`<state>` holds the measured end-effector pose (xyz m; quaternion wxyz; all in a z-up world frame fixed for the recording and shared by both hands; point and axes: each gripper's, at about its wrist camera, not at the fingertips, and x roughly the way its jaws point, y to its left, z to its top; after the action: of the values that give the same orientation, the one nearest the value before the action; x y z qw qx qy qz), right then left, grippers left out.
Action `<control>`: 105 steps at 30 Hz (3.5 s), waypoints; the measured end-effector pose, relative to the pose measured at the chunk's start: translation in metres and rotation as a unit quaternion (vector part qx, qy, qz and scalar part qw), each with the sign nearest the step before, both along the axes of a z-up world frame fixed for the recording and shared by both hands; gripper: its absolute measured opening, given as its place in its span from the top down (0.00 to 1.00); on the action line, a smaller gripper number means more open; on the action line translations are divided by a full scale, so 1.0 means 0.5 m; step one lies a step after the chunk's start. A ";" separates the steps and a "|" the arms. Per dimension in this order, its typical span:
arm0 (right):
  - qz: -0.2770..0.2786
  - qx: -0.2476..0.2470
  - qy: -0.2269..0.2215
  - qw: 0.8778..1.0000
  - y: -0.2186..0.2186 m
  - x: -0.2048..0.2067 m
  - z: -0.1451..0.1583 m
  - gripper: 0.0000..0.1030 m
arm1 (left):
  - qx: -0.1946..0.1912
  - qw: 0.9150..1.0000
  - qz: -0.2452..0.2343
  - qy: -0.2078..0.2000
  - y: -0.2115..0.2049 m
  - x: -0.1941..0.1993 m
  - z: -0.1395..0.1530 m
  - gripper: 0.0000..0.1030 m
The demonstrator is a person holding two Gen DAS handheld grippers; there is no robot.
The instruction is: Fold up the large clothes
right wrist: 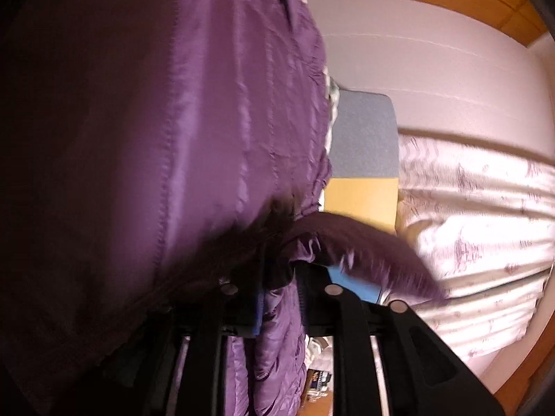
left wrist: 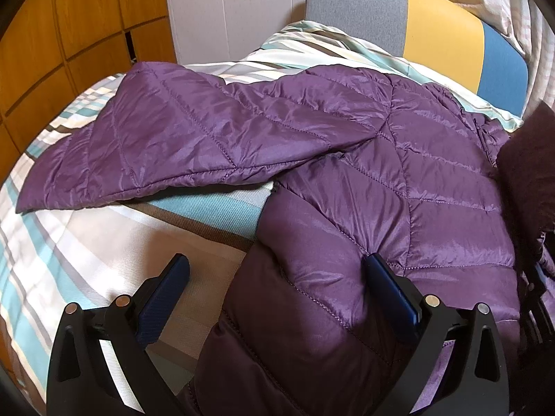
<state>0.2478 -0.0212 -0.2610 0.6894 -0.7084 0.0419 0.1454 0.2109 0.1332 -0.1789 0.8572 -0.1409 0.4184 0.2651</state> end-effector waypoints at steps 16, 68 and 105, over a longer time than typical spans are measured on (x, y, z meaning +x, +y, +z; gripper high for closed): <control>-0.261 0.610 0.276 0.695 -0.411 0.185 0.226 0.43 | 0.056 0.985 -0.138 -0.087 -0.218 0.103 0.150 0.03; -0.422 0.648 0.267 0.575 -0.539 0.277 0.137 0.52 | 0.064 0.996 -0.054 0.004 -0.141 0.210 -0.004 0.16; -0.352 0.610 0.276 0.654 -0.454 0.274 0.180 0.48 | 0.105 0.982 -0.153 0.014 -0.228 0.273 -0.008 0.05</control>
<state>0.3847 -0.2484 -0.1711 0.9229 0.0121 0.3777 0.0735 0.3472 0.0191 -0.1831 0.8918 0.0195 0.4168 0.1748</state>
